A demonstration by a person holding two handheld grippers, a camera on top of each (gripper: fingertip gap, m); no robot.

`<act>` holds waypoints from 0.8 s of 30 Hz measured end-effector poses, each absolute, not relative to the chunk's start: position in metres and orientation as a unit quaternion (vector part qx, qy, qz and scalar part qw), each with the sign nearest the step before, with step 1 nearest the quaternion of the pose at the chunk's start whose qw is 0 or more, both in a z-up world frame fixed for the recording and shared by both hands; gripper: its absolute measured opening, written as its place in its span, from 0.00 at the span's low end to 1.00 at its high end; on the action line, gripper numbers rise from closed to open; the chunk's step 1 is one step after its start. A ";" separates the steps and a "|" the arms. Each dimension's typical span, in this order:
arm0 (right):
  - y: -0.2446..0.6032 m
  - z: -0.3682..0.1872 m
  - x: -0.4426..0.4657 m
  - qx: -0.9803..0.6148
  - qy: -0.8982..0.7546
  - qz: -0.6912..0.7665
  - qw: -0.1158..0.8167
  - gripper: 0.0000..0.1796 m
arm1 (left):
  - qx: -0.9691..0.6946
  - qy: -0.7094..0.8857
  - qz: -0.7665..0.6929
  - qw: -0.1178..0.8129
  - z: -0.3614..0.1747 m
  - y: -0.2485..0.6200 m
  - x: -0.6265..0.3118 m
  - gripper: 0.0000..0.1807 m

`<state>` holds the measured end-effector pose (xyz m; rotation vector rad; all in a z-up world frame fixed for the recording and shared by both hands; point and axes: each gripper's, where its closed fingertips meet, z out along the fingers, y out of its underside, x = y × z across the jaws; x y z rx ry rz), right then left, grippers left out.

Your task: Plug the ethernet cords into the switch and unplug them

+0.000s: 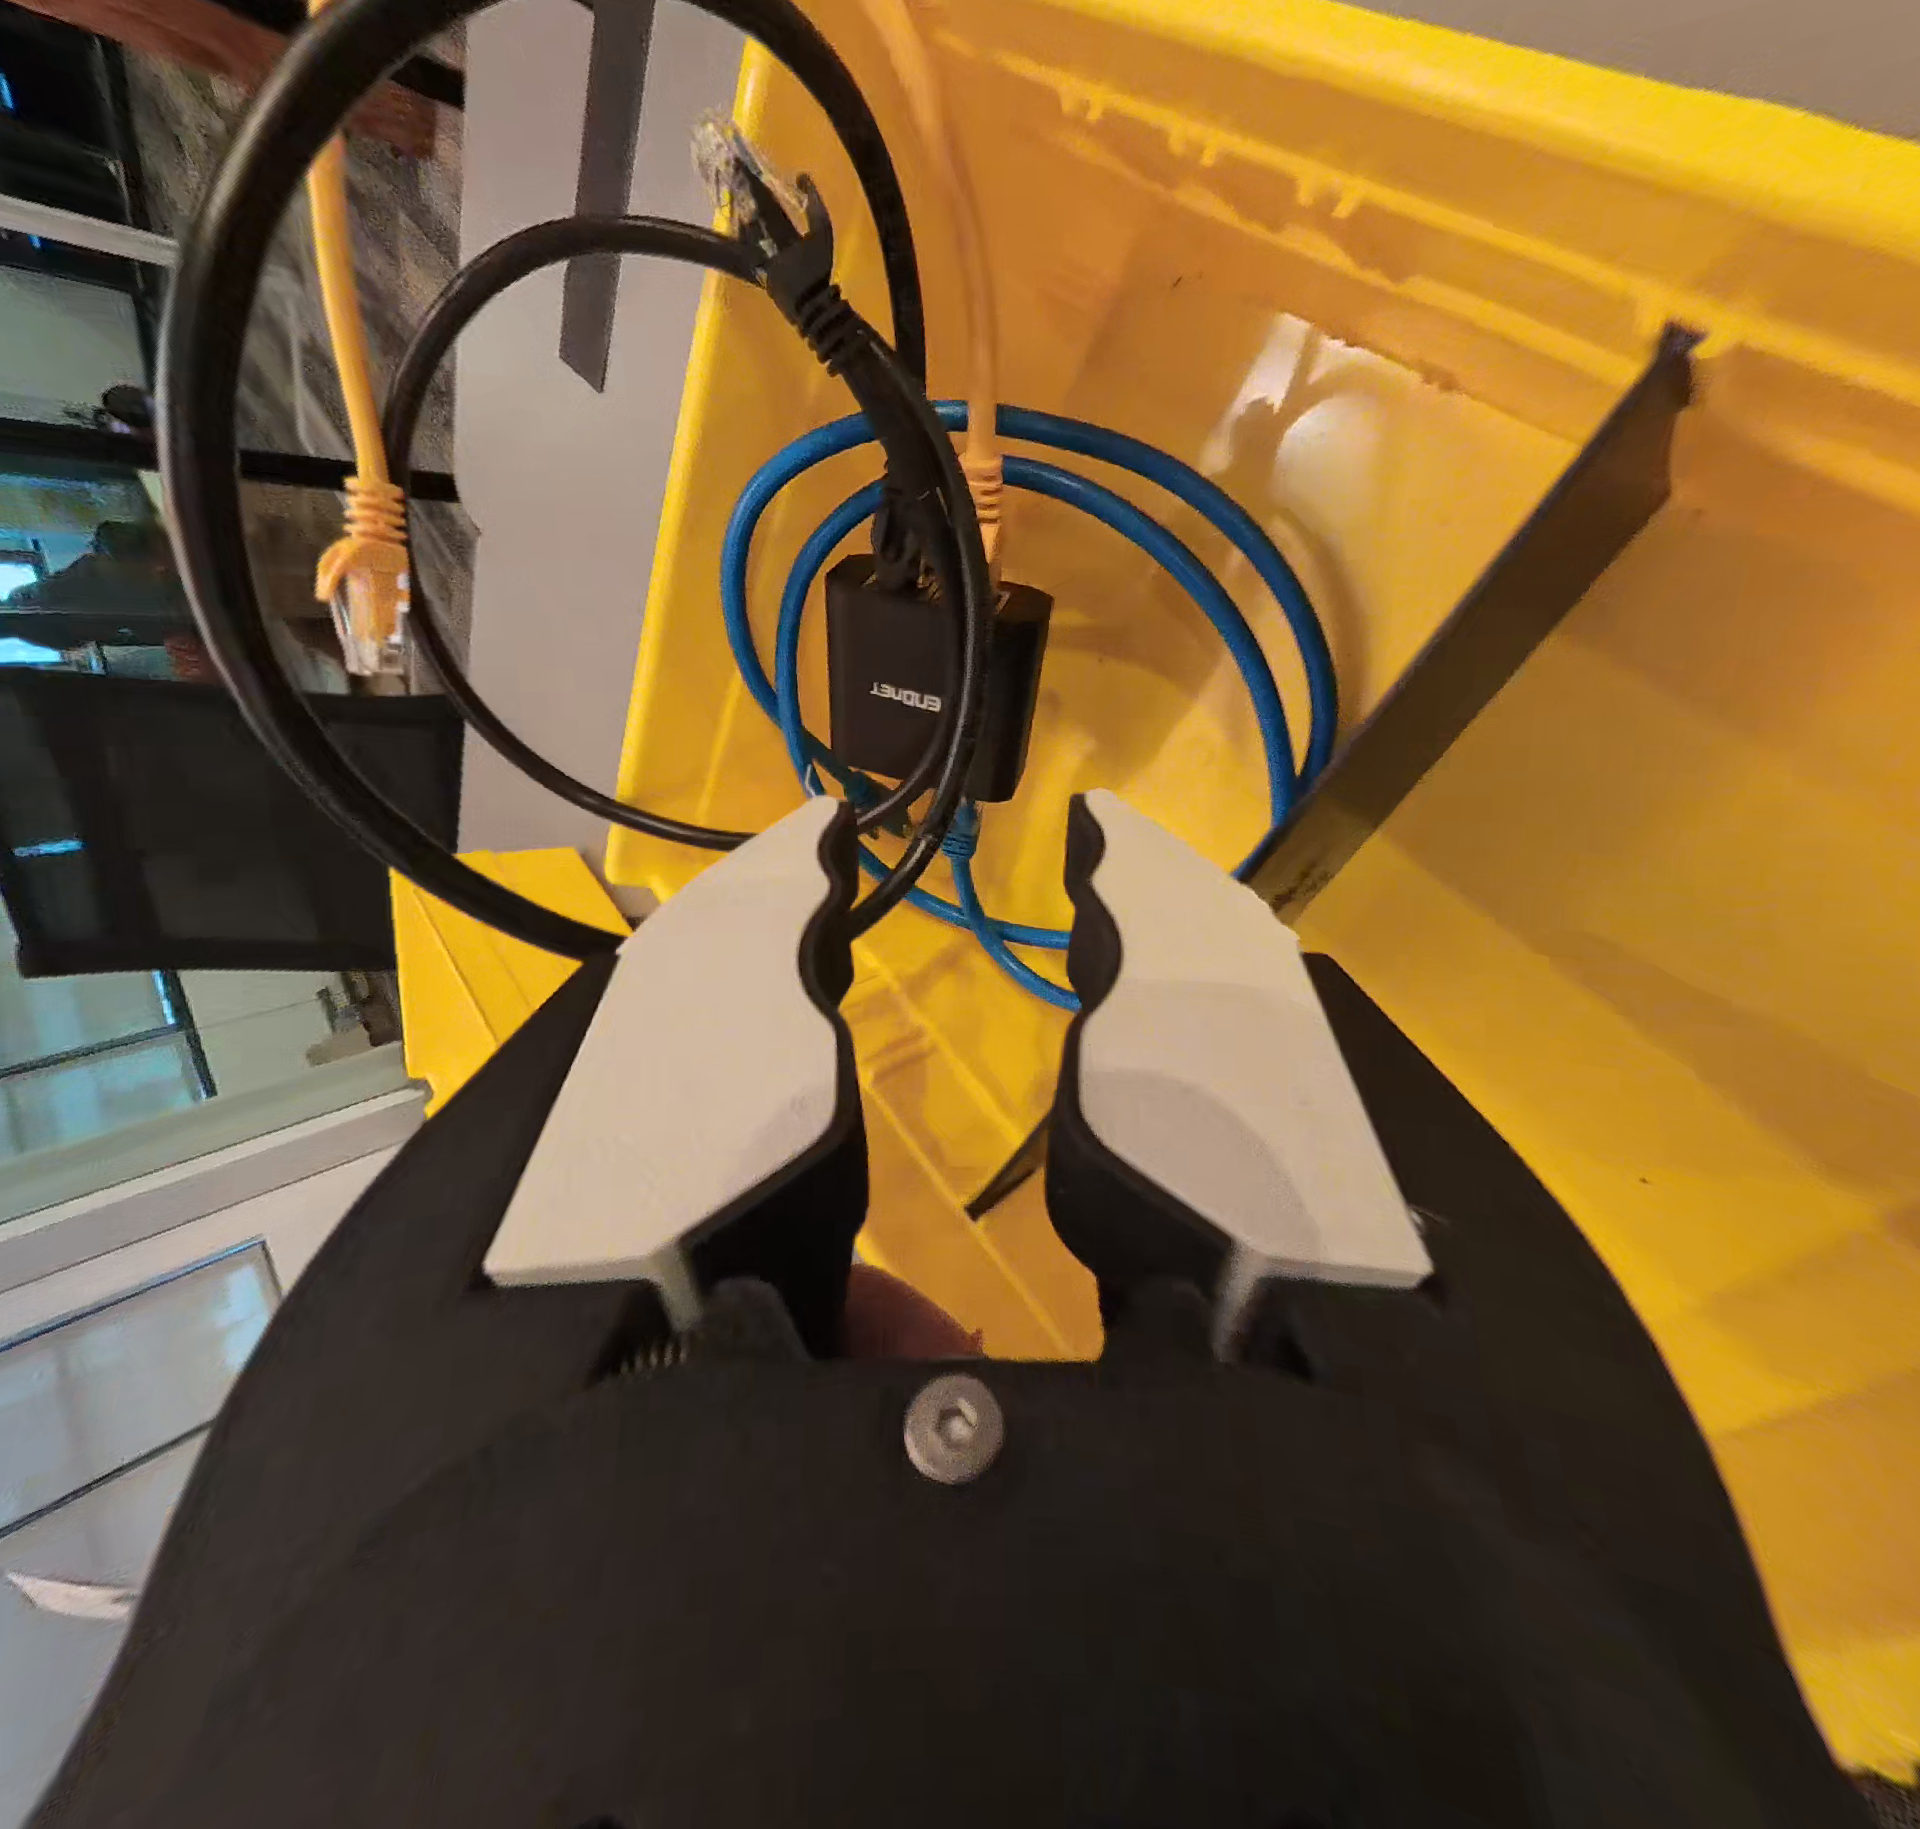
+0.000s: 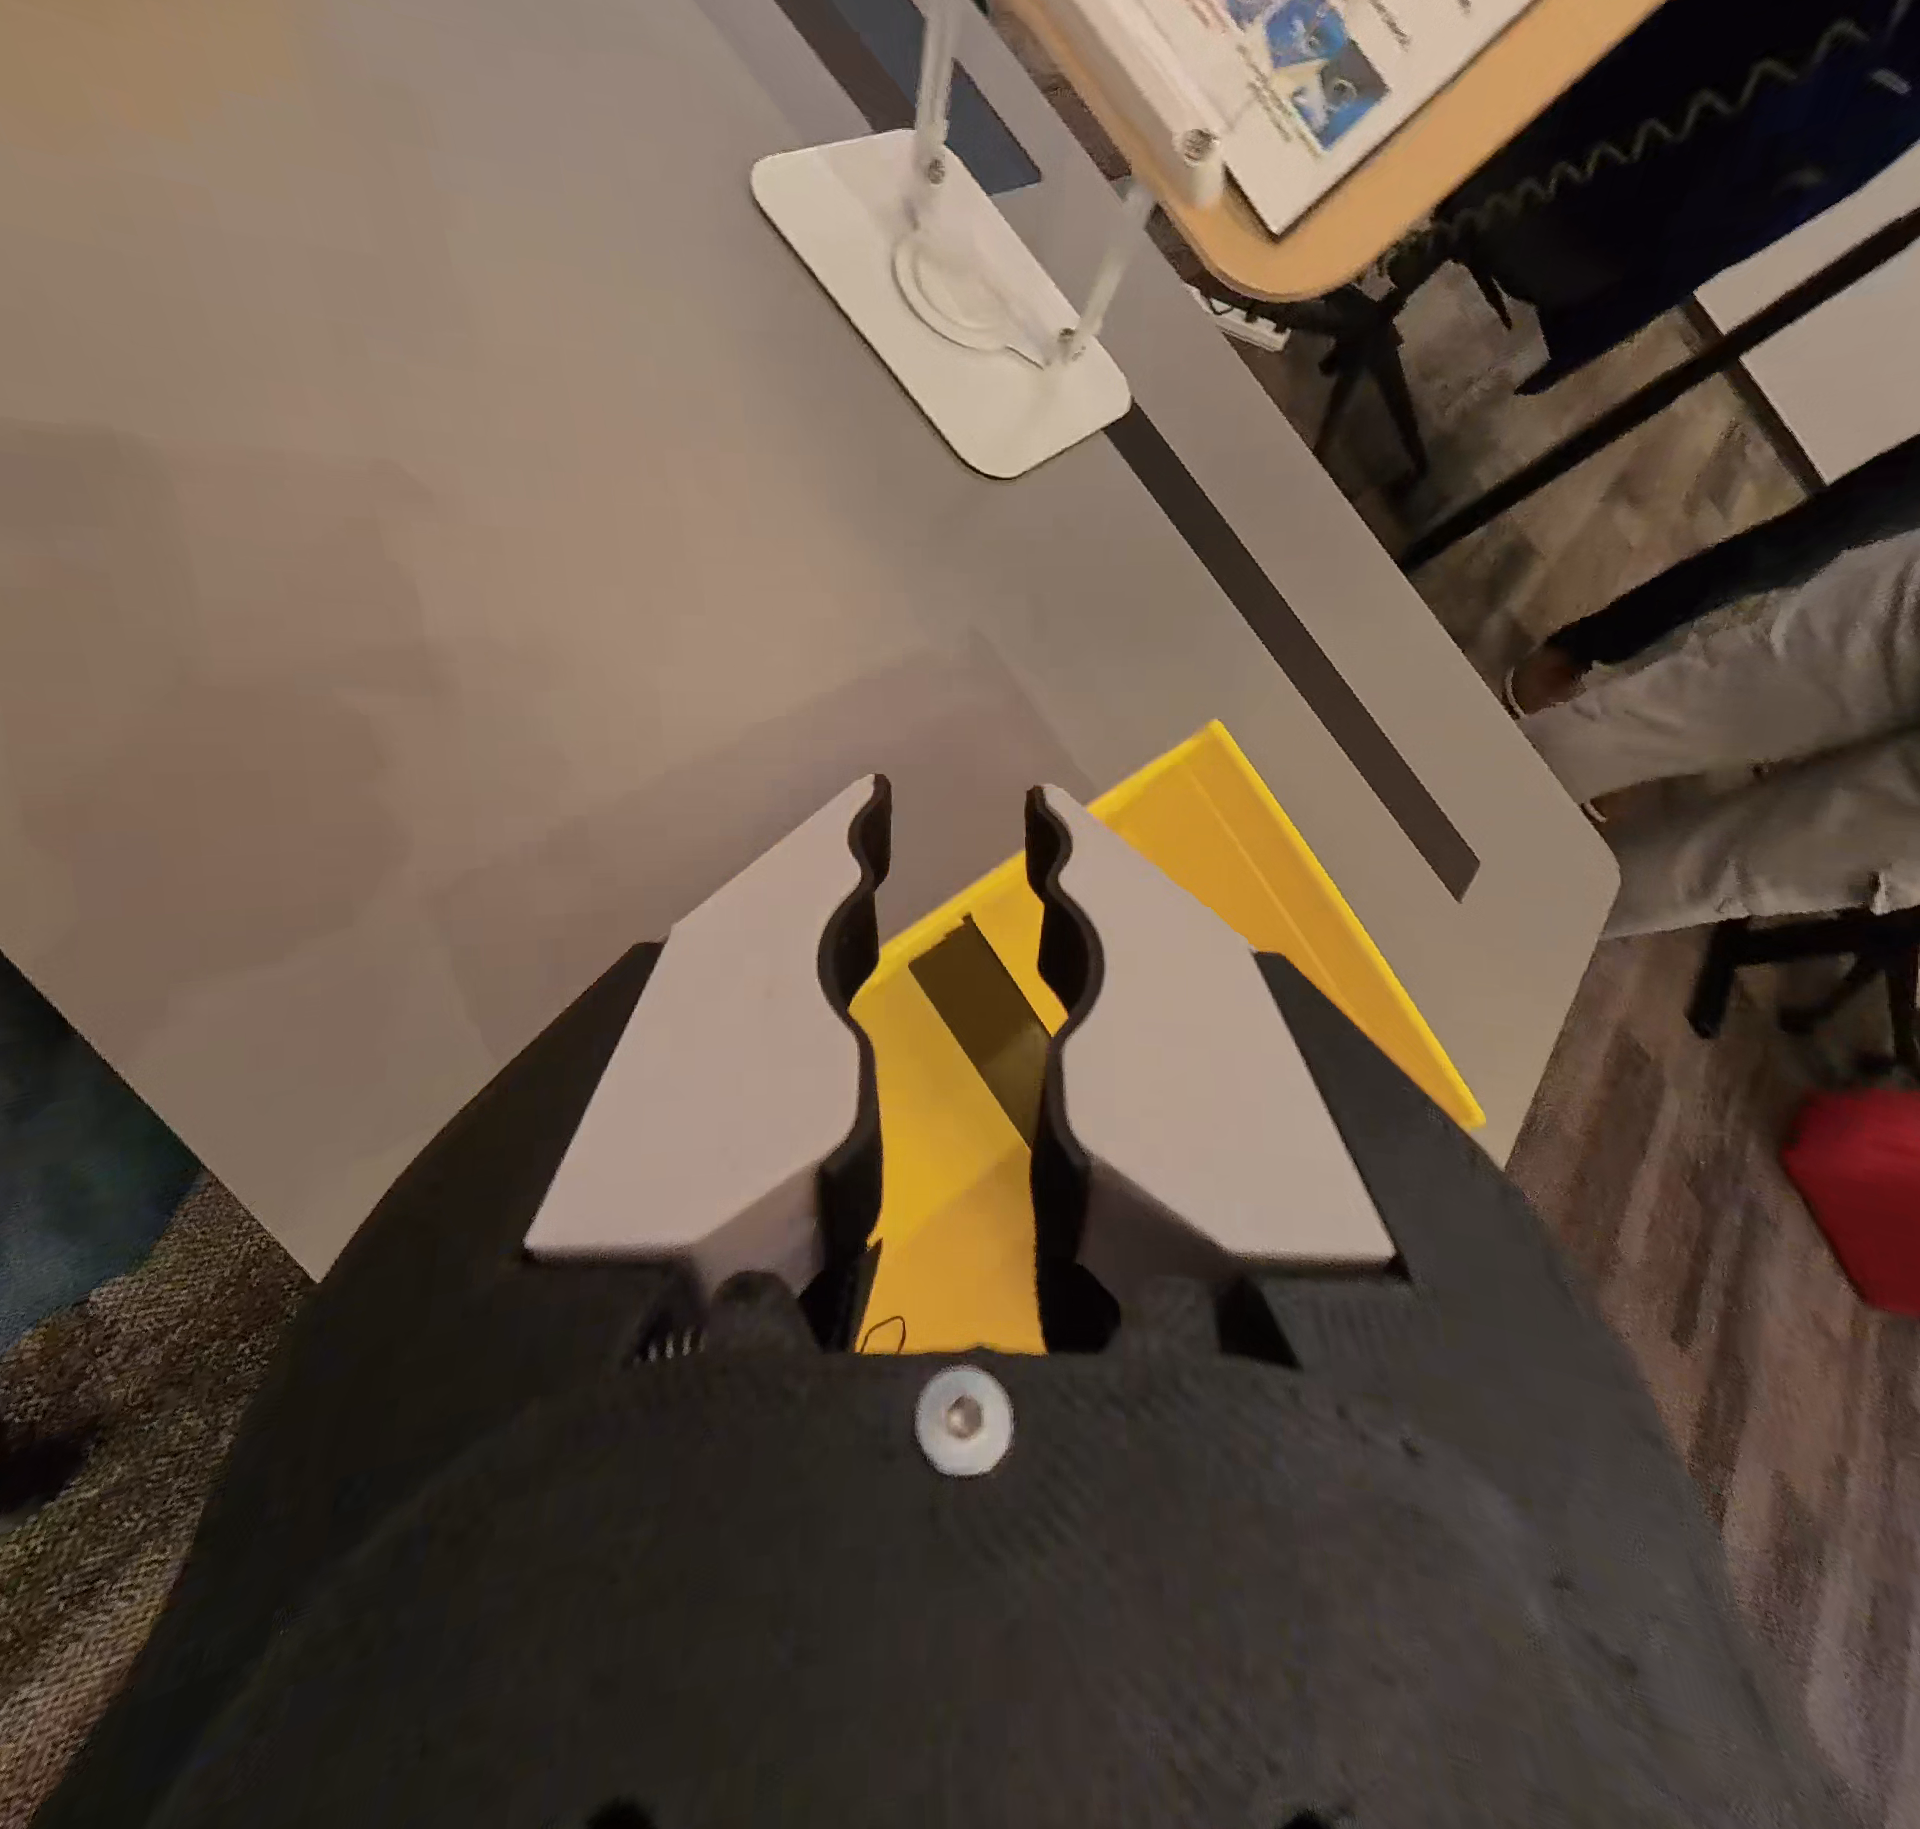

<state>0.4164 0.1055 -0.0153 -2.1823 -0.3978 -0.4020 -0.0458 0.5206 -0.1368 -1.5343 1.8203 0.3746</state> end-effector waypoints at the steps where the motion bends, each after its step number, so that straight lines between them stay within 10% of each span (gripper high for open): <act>1: 0.108 -0.018 0.412 -0.874 -0.167 -0.162 0.426 0.13 | -0.600 0.699 0.150 0.359 -0.135 0.525 -0.047 0.21; 24: 0.129 -0.032 0.375 -0.863 -0.203 -0.097 0.452 0.12 | -0.550 0.759 0.074 0.340 -0.155 0.554 -0.021 0.17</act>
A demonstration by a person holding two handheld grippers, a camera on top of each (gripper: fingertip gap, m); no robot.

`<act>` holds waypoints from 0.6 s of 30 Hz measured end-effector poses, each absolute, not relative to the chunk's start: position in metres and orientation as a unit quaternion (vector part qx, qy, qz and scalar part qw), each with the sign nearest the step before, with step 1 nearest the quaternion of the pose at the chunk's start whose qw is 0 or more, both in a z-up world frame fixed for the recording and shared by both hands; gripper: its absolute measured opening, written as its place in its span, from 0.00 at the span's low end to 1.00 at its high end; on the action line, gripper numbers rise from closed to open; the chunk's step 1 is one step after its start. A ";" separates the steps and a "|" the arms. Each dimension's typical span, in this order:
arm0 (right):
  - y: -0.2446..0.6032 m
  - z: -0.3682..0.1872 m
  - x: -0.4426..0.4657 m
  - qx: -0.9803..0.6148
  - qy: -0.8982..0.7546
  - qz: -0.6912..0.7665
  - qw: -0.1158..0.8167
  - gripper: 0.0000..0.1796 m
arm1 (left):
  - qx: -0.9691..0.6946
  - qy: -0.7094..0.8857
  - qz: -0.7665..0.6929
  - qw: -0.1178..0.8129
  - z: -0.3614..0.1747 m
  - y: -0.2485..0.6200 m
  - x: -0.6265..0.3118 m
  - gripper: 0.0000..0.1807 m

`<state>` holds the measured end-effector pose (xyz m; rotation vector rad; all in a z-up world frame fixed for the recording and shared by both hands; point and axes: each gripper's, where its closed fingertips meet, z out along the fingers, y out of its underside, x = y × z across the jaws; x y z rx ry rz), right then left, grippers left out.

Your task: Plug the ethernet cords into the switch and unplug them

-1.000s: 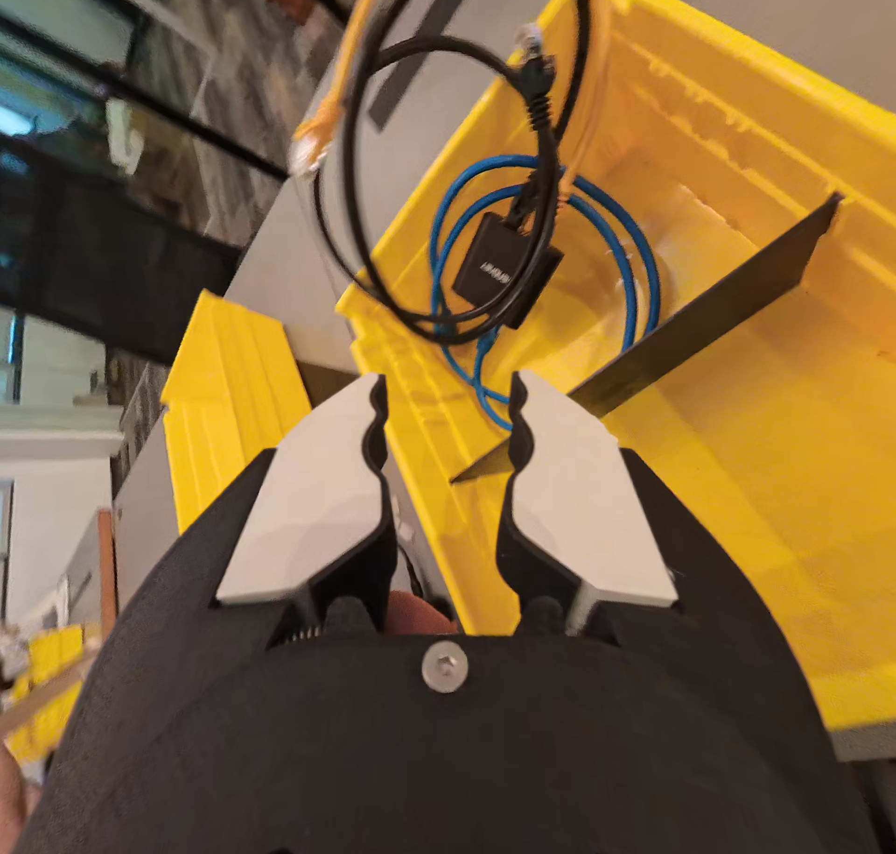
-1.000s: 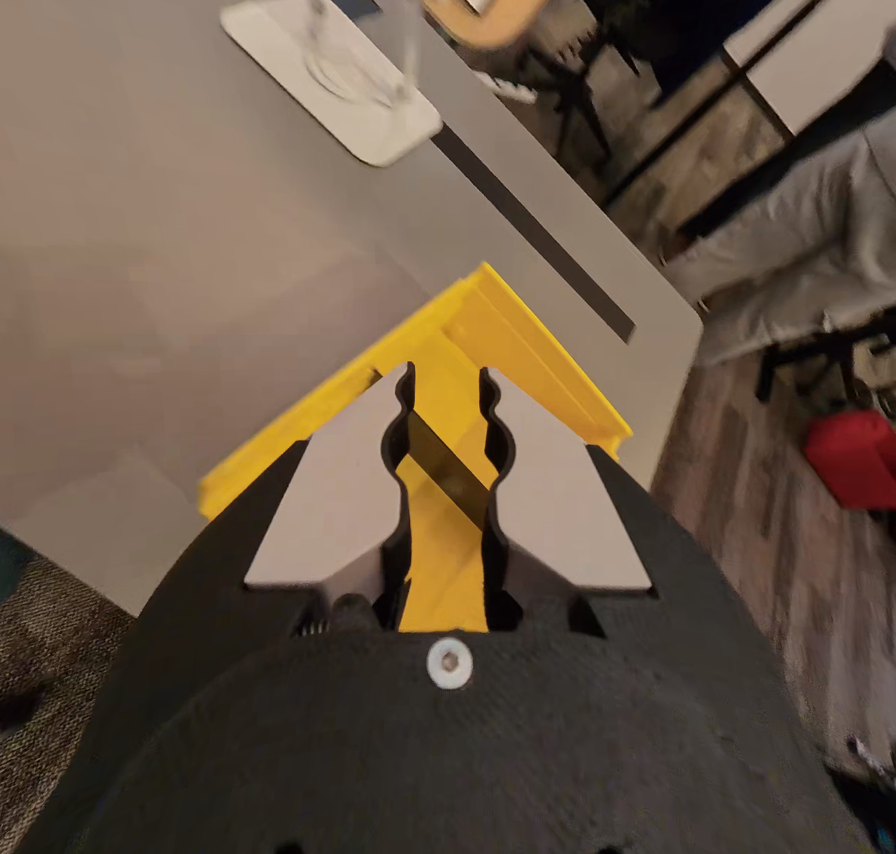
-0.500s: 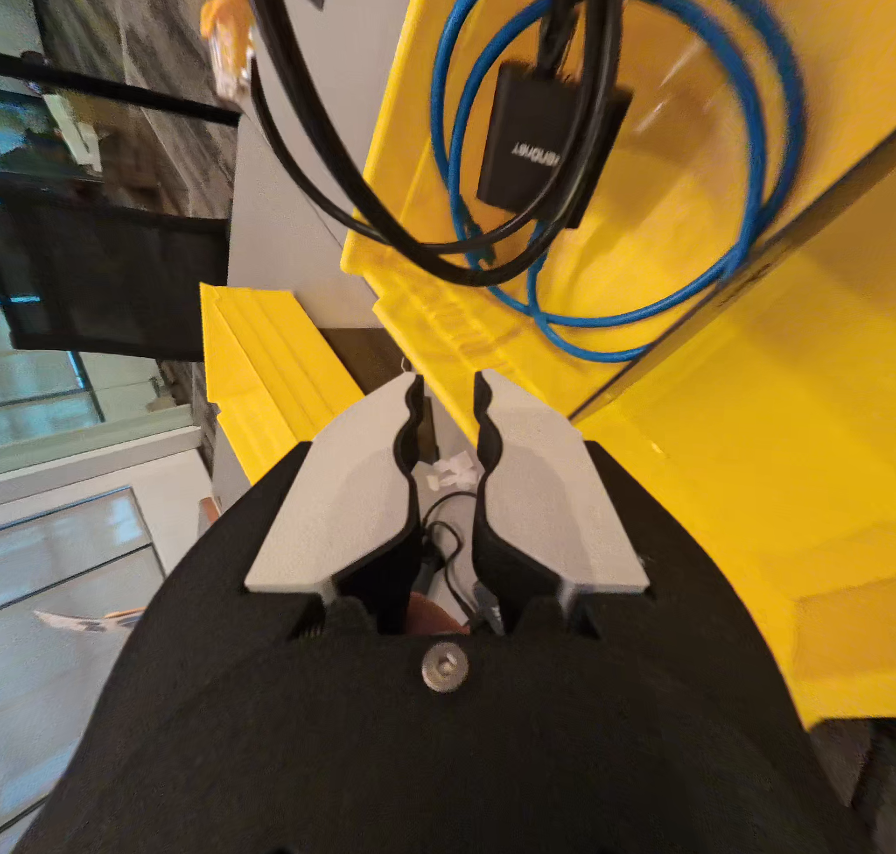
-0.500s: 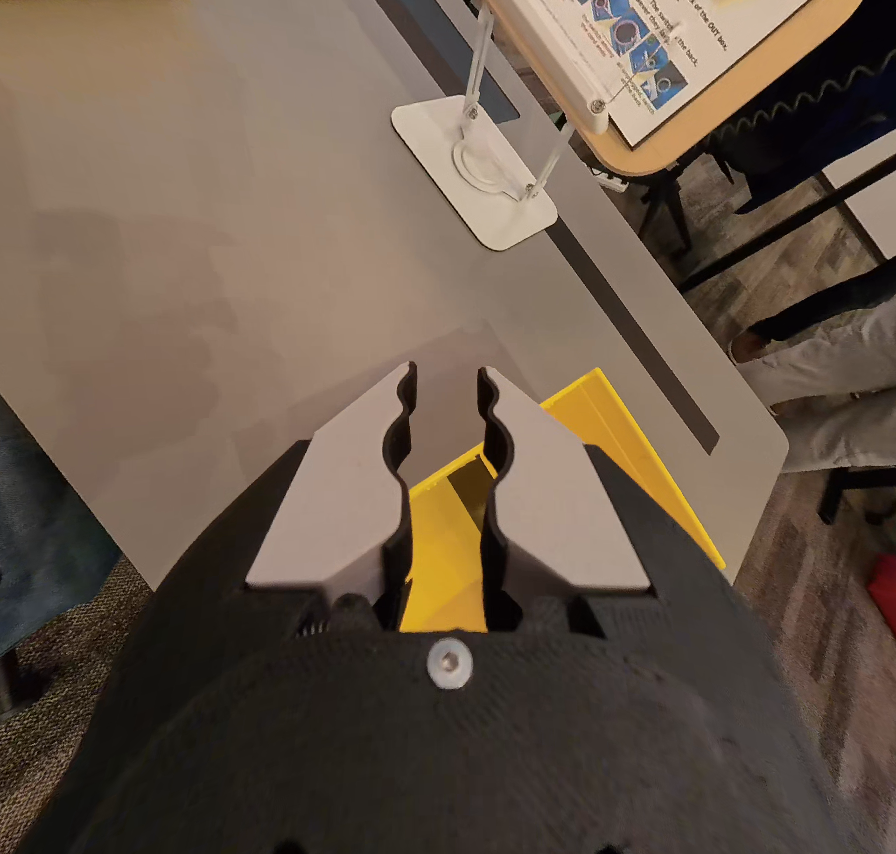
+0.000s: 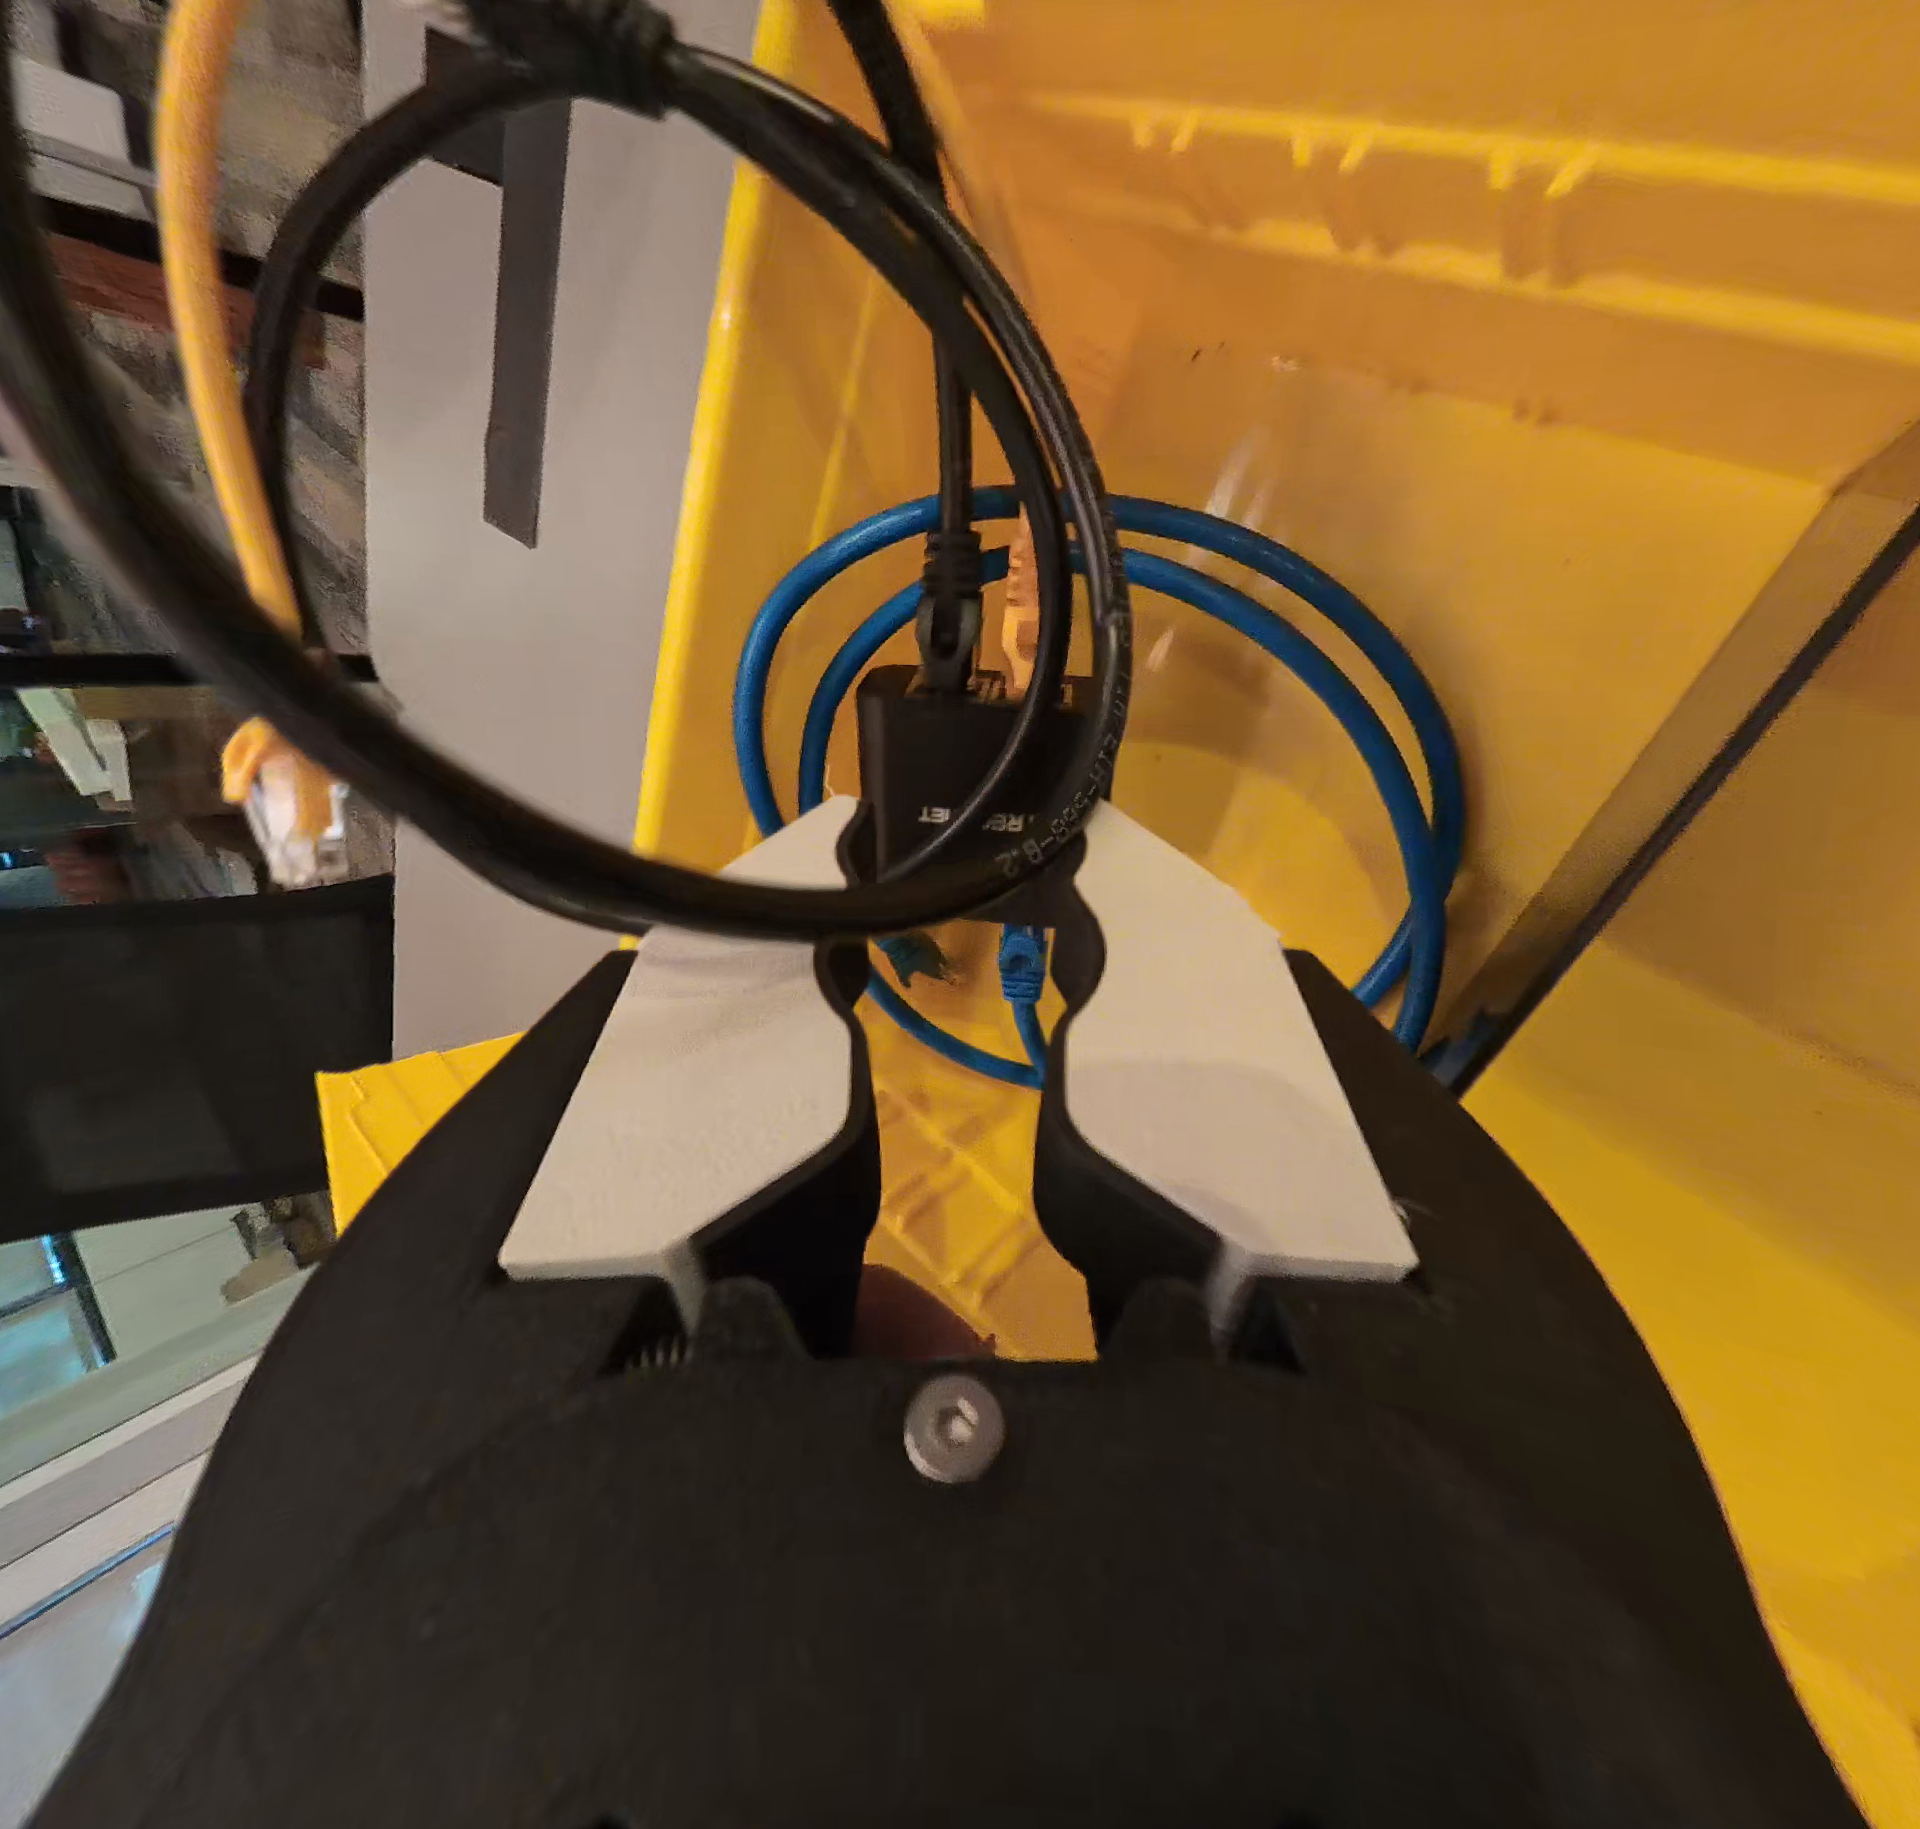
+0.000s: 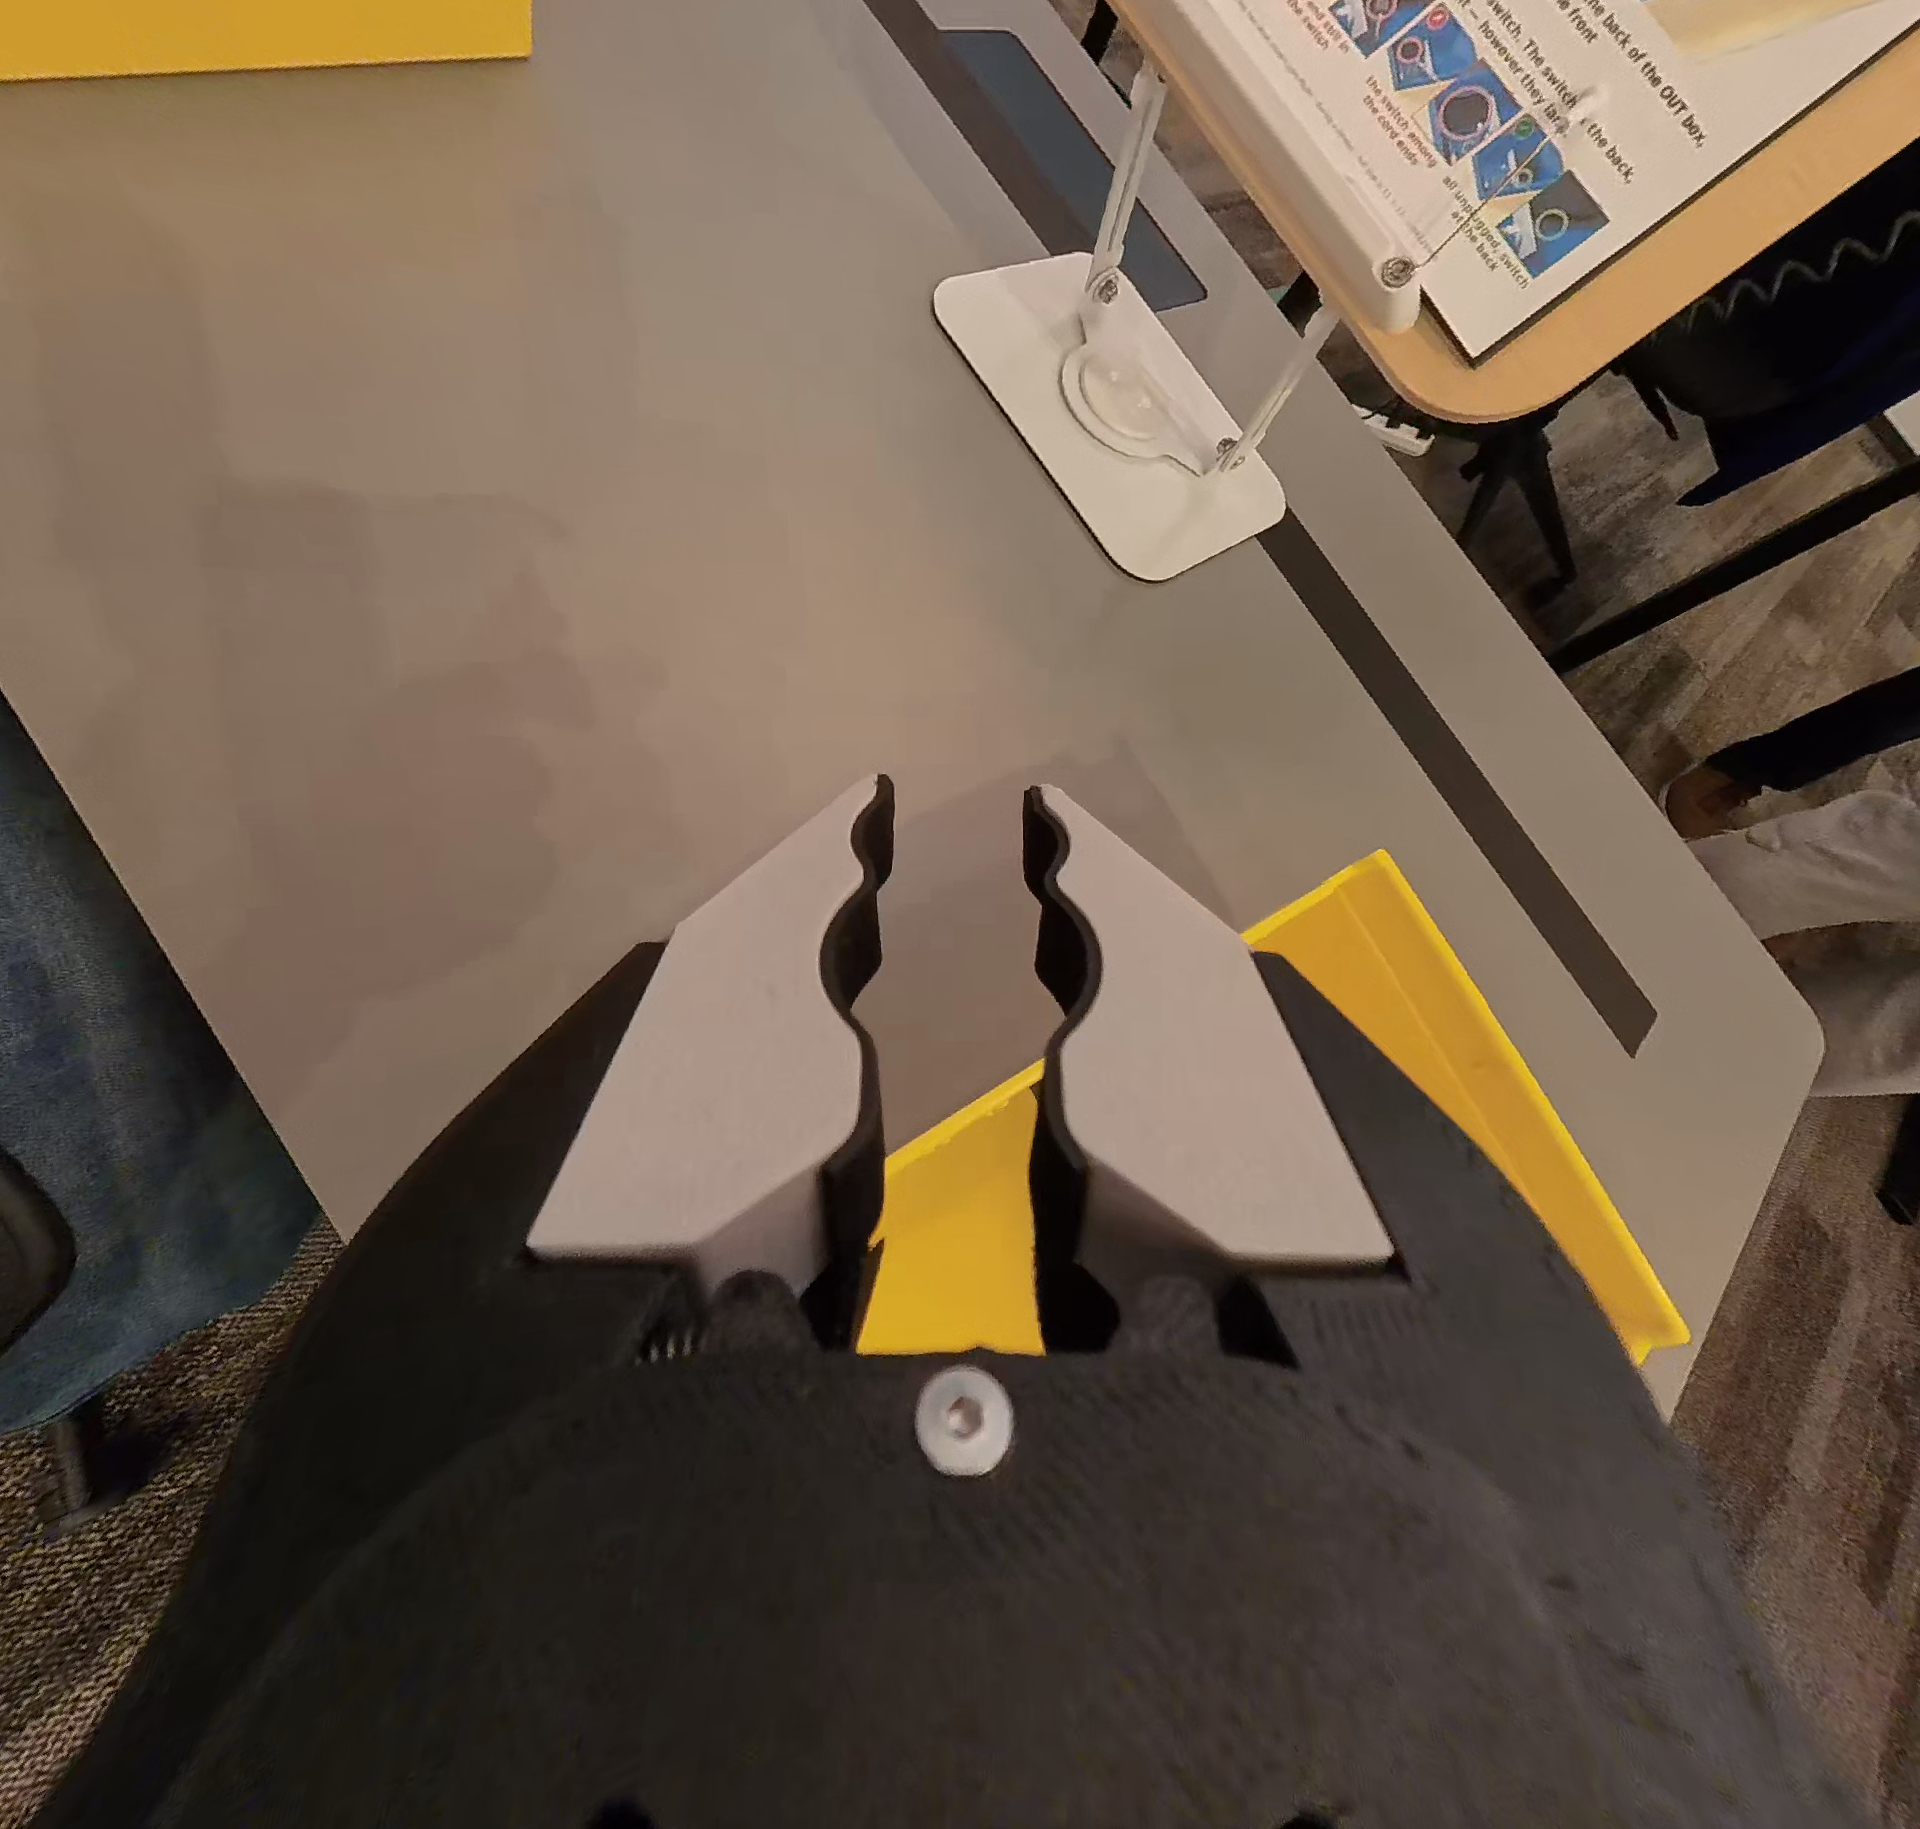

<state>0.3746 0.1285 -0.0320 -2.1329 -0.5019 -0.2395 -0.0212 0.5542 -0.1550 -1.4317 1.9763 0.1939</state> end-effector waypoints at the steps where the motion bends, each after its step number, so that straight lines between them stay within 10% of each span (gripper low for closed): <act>1: 0.129 -0.032 0.375 -0.863 -0.203 -0.095 0.452 0.12 | -0.548 0.763 0.088 0.330 -0.160 0.556 -0.021 0.18; 12: 0.137 -0.042 0.365 -0.862 -0.211 -0.079 0.454 0.12 | -0.571 0.776 0.081 0.255 -0.190 0.562 -0.021 0.50; 18: 0.139 -0.042 0.363 -0.860 -0.211 -0.079 0.458 0.12 | -0.551 0.780 0.120 0.270 -0.192 0.573 -0.018 0.32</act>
